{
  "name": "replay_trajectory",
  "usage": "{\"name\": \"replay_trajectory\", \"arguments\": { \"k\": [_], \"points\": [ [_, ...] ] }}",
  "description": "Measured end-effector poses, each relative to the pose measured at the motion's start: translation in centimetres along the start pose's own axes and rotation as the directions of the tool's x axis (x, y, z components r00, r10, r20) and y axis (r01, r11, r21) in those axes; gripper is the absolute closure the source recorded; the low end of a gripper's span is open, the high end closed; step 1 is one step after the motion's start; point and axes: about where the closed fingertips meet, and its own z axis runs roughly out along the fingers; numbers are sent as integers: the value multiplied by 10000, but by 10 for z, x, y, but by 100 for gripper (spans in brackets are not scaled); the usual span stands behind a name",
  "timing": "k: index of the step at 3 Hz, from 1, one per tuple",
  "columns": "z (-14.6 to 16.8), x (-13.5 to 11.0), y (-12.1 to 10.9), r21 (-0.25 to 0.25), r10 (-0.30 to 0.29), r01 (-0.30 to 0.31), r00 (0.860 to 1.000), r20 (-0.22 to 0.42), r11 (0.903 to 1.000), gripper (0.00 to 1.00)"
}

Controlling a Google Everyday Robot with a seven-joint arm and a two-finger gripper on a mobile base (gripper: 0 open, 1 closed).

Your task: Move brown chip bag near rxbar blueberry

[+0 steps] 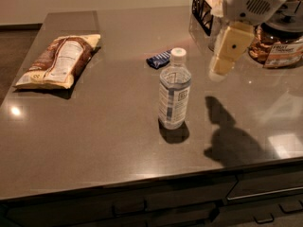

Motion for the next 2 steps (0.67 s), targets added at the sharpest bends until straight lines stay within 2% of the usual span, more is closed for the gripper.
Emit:
{"name": "replay_trajectory", "arguments": {
  "k": [2],
  "points": [
    [16, -69, -57, 398, -770, 755, 9964, 369, 9964, 0]
  ]
}}
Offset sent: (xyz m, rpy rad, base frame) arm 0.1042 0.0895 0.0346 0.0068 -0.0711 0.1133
